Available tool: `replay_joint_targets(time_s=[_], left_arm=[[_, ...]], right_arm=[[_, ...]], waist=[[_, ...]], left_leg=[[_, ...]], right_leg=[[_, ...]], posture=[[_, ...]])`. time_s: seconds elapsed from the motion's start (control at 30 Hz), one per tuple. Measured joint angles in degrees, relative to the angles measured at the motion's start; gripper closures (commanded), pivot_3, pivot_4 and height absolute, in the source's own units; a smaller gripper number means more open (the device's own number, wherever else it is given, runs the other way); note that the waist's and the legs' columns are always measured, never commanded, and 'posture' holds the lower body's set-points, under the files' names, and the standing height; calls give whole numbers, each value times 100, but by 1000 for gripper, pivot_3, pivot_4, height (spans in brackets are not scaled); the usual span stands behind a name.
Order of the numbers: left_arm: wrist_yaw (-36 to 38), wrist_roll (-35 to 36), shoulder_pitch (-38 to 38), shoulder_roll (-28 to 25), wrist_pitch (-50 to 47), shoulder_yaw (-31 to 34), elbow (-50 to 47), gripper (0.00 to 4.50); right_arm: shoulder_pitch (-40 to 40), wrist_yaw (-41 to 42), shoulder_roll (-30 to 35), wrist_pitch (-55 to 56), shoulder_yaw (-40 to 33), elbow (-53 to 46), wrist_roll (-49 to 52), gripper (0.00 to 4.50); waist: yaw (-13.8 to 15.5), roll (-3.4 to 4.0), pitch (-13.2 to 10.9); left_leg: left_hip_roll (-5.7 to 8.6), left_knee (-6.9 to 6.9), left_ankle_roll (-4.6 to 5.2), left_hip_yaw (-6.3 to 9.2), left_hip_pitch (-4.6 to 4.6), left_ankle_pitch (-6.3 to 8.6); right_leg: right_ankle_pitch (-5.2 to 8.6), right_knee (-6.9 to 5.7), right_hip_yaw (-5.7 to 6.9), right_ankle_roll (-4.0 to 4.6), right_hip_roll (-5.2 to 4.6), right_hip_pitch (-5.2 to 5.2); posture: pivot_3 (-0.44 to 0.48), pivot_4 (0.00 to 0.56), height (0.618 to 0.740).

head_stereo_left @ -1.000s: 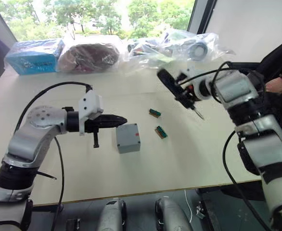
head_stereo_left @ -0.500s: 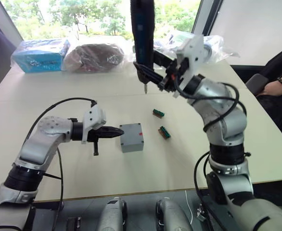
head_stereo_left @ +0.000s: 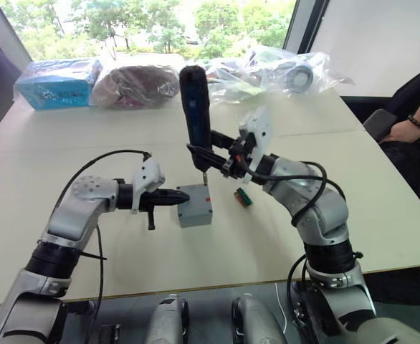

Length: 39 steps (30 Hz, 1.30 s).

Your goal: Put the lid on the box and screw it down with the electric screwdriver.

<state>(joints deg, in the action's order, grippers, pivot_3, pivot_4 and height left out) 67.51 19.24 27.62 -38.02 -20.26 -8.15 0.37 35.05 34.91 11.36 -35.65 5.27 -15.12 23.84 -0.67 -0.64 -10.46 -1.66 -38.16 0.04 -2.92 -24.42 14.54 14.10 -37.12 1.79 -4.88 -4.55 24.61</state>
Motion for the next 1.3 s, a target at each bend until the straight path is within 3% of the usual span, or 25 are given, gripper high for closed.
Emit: replay_joint_targets(time_s=[1.3], left_arm=[[85, -5, -2, 6, 47, -2, 38, 4500]], right_arm=[[-304, -16, -164, 1100, 113, 482, -165, 2590]], waist=[[-3, 0, 0]], left_leg=[[-1, 0, 0, 1, 2, 0]], right_leg=[[0, -1, 0, 0, 1, -1]], posture=[[0, 150, 740]])
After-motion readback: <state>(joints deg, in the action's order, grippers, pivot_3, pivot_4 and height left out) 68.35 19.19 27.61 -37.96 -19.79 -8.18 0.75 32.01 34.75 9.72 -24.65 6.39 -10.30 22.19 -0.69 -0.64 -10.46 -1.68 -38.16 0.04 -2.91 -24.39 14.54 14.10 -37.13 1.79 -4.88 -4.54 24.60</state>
